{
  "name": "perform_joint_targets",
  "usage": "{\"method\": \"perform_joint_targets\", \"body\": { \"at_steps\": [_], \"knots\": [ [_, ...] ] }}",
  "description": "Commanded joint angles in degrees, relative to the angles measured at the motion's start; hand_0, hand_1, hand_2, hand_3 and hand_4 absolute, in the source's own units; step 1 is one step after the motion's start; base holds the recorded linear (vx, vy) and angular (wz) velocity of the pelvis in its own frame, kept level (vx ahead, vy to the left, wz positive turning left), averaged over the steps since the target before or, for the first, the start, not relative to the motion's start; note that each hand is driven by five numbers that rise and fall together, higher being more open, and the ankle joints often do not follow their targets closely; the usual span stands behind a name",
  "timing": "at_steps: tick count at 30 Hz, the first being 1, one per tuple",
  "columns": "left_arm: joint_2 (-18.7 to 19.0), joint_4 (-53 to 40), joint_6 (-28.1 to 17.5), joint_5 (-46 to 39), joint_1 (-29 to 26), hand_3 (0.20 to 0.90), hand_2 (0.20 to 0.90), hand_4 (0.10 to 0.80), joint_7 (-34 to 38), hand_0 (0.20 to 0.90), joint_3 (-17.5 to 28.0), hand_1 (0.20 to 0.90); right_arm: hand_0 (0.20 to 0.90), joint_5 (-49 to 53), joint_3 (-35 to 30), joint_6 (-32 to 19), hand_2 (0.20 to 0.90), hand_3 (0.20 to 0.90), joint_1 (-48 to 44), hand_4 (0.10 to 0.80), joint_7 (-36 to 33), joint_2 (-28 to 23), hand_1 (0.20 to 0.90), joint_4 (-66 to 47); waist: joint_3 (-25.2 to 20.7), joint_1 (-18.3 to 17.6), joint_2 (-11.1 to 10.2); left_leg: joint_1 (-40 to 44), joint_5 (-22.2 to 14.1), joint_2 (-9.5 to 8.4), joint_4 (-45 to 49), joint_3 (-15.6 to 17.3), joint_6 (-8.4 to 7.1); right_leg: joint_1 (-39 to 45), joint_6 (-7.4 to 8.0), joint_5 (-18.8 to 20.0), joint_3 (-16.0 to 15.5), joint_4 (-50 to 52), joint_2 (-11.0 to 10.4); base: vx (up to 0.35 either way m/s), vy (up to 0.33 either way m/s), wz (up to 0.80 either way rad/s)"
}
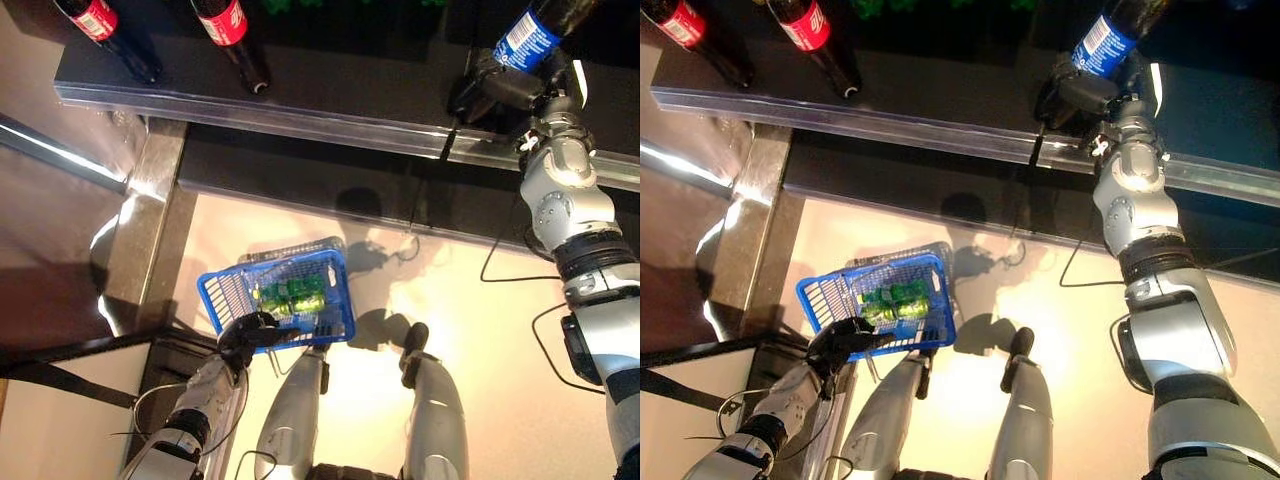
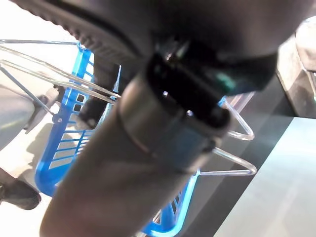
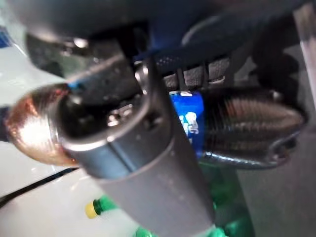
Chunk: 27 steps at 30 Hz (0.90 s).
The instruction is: Pick up the drink and place into the basket.
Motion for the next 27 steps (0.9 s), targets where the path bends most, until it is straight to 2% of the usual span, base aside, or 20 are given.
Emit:
{"method": "perform_joint_targets", "body": {
  "at_steps": [1, 14, 27],
  "knots": [
    [4.7, -2.1, -0.7, 1.1, 7.2, 0.2, 0.3, 0.1, -1.7, 0.3, -4.5, 0.3, 0.3, -0.1, 0.2, -5.3, 0.3, 0.2, -10.3, 0.1, 1.0, -1.8, 0.3, -2.4, -2.0, 1.8, 0.0, -1.9, -0.9, 1.34, 3.1, -0.1, 1.67, 4.8, 2.19, -0.3, 0.3, -5.1, -1.8, -0.027, -0.01, 0.08],
    [4.7, -1.6, -1.2, 1.0, 7.0, 0.2, 0.3, 0.1, -1.8, 0.3, -4.9, 0.3, 0.3, 4.5, -0.8, -7.2, 0.3, 0.2, -10.0, 0.1, 3.2, -1.9, 0.3, 0.0, -2.1, 1.7, 0.1, -1.6, -0.7, 1.54, 2.5, 0.2, 1.57, 4.9, 2.41, 0.2, 0.0, -5.8, -2.0, 0.0, 0.0, 0.0],
    [5.2, -1.2, -2.0, 0.8, 7.4, 0.2, 0.3, 0.1, -2.0, 0.3, -4.1, 0.3, 0.3, 1.9, -1.0, -10.2, 0.3, 0.2, -8.3, 0.1, 6.0, -2.1, 0.3, -2.3, -2.9, 1.4, -0.5, 0.1, -0.5, 1.62, 0.8, 0.4, 1.55, 6.6, 2.57, 0.6, -0.2, -7.6, -1.5, 0.0, 0.0, 0.0]
  ]
}}
